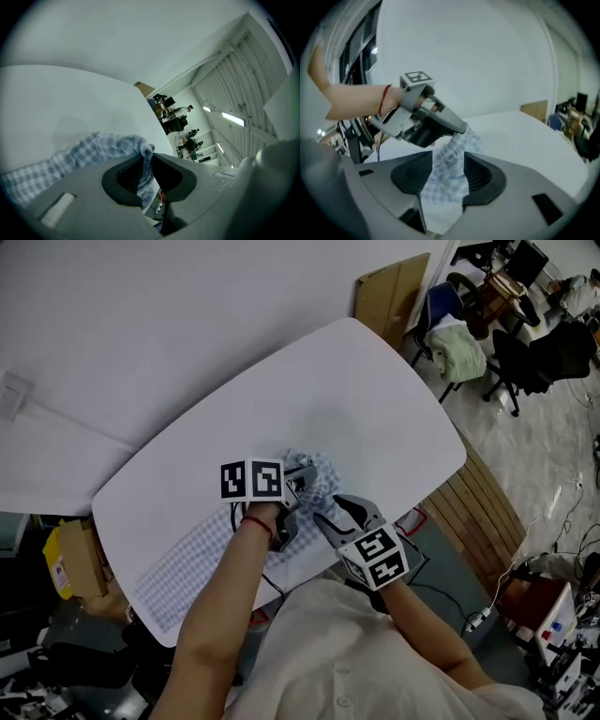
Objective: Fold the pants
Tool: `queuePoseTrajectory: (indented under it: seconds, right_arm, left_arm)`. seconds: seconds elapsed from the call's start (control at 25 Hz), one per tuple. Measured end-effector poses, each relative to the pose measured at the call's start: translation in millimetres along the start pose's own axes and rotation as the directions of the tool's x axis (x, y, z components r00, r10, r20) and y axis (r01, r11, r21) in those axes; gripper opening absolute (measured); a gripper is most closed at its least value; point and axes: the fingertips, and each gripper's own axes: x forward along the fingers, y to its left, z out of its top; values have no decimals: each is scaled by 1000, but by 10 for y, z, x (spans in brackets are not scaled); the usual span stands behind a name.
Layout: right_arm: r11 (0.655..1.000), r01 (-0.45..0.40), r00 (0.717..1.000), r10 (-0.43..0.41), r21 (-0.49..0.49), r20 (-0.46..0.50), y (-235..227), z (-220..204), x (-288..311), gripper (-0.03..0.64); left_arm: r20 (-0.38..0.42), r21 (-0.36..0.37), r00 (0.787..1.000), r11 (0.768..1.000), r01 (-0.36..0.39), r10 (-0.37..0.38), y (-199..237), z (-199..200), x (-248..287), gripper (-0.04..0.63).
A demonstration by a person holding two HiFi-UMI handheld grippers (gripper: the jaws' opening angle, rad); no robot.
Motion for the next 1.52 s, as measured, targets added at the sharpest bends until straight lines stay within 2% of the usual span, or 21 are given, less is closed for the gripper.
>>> queuePoseTrajectory:
  seconds: [0.12, 0.24, 0.48, 0.6, 0.72, 0.88, 1.04, 1.12, 1.28, 1.44, 1.52]
  right_arm:
    - [973, -1, 999, -9, 229, 43, -294, 83, -98, 213]
    - [951, 5, 998, -25, 310, 60, -554, 208, -205, 212]
    - [949, 69, 994, -91, 307, 58, -1215, 342, -510, 207]
    - [947, 73, 995, -92, 313, 45, -1548, 277, -602, 201]
    - [959, 63, 998, -66, 277, 2, -1865, 269, -580, 199]
    - [967, 30, 997, -12, 252, -71, -2227, 139, -623, 199]
    - [970, -3, 990, 37, 242, -137, -2530, 26, -650, 200]
    - [970, -14, 986, 55, 243, -160, -2633, -15, -636, 201]
    - [965, -23, 983, 70, 263, -172, -2849, -40, -621, 199]
    - [948, -19, 988, 67, 316, -142, -3025, -3, -699, 199]
    - [942, -20, 989, 67, 334, -130, -3056, 15, -711, 198]
  left_arm:
    - [27, -3, 999, 1000, -28, 28, -62, 1, 95, 71]
    - [83, -72, 996, 997, -26, 32, -160, 105, 209, 71]
    - [137, -191, 991, 981, 24, 3, -558, 350, 710, 71]
    - [129, -242, 991, 970, 15, 17, -663, 404, 994, 71]
    - [119, -299, 991, 954, -21, 60, -639, 487, 1241, 71]
    - [86, -301, 981, 943, -143, 176, -578, 556, 1615, 71]
    - [32, -265, 957, 926, -270, 289, -552, 528, 1952, 71]
    - [26, -252, 946, 917, -308, 324, -546, 504, 2063, 72]
    - [26, -265, 943, 912, -313, 331, -668, 529, 2273, 153]
    - [47, -262, 942, 914, -308, 331, -887, 646, 2335, 185]
    - [54, -274, 950, 919, -283, 309, -949, 693, 2292, 196]
